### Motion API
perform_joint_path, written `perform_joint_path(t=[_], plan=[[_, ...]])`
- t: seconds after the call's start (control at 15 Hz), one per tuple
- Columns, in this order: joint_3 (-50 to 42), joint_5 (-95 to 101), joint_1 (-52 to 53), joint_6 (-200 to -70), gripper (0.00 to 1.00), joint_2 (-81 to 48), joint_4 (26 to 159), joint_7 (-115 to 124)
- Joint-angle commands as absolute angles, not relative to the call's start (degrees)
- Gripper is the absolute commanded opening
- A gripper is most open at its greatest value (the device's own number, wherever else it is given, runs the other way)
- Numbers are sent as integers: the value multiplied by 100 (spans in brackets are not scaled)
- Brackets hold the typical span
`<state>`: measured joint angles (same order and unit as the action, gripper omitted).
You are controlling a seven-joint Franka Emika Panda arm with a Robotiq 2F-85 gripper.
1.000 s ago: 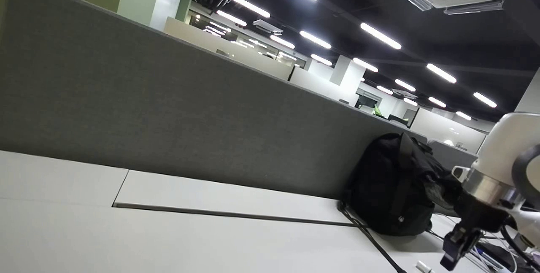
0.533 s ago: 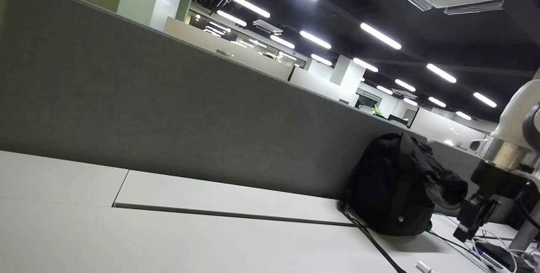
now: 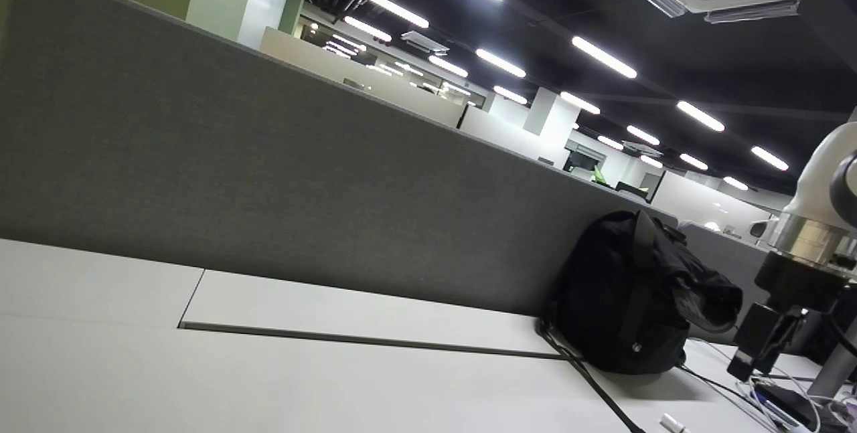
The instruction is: Open the sliding lid on the travel mug
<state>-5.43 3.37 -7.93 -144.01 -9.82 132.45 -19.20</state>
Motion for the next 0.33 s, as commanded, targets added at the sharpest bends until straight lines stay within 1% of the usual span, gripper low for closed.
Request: perform_joint_path(t=[0.0, 0.07, 0.27], plan=[[-525, 218, -844, -14114, 100, -921, 13134, -1950], [-527, 326, -809, -14322, 100, -978, 13231, -1915], [-530, 317, -813, -14281, 100, -978, 13211, -1915]])
